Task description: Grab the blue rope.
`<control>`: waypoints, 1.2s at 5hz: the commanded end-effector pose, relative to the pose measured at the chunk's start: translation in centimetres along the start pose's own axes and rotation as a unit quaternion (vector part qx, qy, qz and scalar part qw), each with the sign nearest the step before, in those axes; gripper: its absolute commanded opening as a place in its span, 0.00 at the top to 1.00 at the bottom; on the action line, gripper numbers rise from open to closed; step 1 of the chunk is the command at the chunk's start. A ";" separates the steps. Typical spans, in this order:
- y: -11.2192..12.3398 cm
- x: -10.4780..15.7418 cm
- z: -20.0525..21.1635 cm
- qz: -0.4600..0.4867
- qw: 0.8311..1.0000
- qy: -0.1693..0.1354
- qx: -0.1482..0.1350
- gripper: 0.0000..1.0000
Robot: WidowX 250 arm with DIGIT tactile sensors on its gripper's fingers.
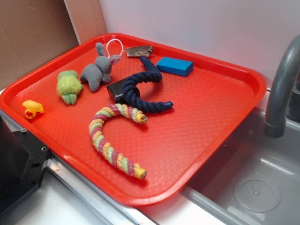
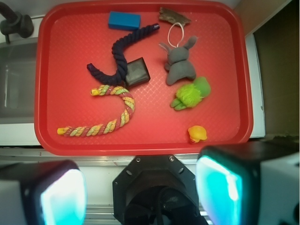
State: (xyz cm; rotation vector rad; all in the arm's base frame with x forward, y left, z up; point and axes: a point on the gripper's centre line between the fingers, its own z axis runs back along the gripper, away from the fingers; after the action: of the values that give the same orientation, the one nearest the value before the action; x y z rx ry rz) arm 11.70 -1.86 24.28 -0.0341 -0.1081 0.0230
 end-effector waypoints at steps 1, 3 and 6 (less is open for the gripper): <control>0.0 0.0 0.0 0.000 1.000 0.000 0.000 0.00; -0.7 8.4 -3.7 0.001 0.997 -0.046 -0.055 0.00; 0.1 13.9 -12.0 0.082 0.996 0.001 -0.029 0.00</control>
State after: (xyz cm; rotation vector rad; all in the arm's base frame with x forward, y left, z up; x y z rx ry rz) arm 26.55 -2.23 12.88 -0.0985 -0.0664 0.1918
